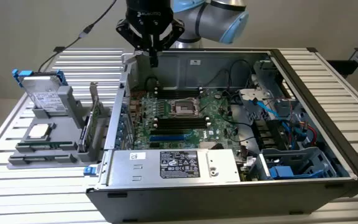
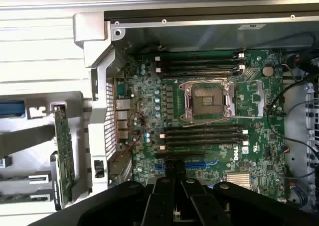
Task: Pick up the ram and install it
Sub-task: 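Reach for the ram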
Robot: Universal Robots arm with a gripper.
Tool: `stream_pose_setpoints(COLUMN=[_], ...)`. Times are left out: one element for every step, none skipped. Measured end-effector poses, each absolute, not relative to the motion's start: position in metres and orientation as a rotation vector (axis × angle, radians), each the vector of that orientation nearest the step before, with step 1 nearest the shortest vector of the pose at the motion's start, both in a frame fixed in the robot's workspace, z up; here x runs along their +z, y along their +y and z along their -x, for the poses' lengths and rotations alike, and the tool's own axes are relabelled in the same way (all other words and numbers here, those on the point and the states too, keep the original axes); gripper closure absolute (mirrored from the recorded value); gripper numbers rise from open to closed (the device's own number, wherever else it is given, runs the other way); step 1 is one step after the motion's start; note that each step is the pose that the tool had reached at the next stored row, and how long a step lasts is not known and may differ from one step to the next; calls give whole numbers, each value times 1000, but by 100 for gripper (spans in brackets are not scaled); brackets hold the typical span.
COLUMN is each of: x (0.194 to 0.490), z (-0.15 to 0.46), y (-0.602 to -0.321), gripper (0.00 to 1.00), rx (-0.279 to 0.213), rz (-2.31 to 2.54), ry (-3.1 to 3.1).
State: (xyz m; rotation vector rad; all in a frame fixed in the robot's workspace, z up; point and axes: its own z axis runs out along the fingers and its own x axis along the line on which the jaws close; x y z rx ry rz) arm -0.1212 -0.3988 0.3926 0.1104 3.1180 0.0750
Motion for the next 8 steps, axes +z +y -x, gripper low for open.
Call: stream_pose_setpoints(x=[393,393,393,393,393,393,393,393], z=[121,121,121,121,121,121,121,121], y=[-399,-399,-399,-399,-399,-399,-399,-399], gripper=[90,90,90,90,90,90,90,90], rx=[75,75,75,75,75,75,75,75], rz=[-110,-110,-110,-110,-110,-110,-110,-110], ry=[3118,3118,3118,3118,3118,3118,3118,3118])
